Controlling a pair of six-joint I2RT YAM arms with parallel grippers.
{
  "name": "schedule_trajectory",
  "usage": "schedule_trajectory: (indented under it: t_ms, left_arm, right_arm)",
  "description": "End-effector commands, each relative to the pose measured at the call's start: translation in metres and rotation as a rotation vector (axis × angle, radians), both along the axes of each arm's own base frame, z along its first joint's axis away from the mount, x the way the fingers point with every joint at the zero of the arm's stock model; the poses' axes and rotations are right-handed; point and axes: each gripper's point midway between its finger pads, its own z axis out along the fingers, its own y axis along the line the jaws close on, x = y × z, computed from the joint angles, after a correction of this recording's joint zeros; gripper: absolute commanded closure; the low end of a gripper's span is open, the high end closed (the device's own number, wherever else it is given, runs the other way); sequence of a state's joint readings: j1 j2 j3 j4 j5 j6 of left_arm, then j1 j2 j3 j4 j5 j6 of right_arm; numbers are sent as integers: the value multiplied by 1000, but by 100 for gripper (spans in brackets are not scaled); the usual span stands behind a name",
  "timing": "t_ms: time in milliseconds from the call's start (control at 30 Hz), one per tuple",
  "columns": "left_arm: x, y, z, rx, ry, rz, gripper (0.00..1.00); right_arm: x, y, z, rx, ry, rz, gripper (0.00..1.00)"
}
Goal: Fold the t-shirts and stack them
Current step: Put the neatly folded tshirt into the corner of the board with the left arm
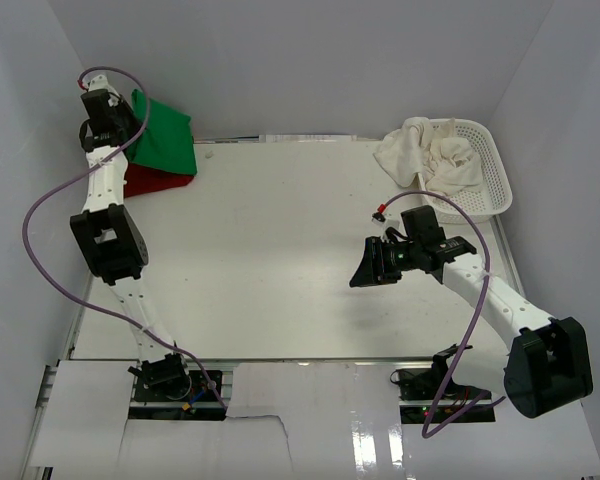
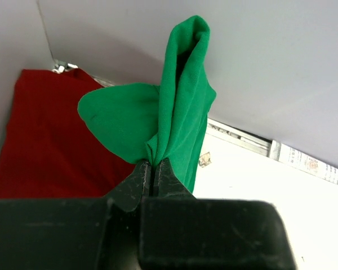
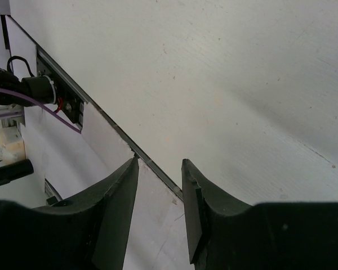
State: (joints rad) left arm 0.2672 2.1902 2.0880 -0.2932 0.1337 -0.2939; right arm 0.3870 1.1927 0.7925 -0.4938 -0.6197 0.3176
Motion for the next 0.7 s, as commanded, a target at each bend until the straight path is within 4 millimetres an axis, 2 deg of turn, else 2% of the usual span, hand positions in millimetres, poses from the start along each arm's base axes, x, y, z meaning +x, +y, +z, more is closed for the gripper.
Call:
schedule_trajectory:
  t_ms: [0,167,400,433,667]
  left_arm:
    - [-21,11,101,93,-180,41,100]
    - [-24,13,88,113,-163,49,100]
    - [-13,7,34,53,-86,15,100]
    - [-10,8,23,42,-69,16,100]
    - [4,14,-23,32,-6,28,100]
  right_arm:
    - [1,5,8,31,-22,12,57]
    - [-1,6,6,30,-18,18,57]
    - [-2,5,6,26,-18,16,57]
    - [-2,5,5,24,-17,15,57]
    - [-1,6,2,19,-1,14,57]
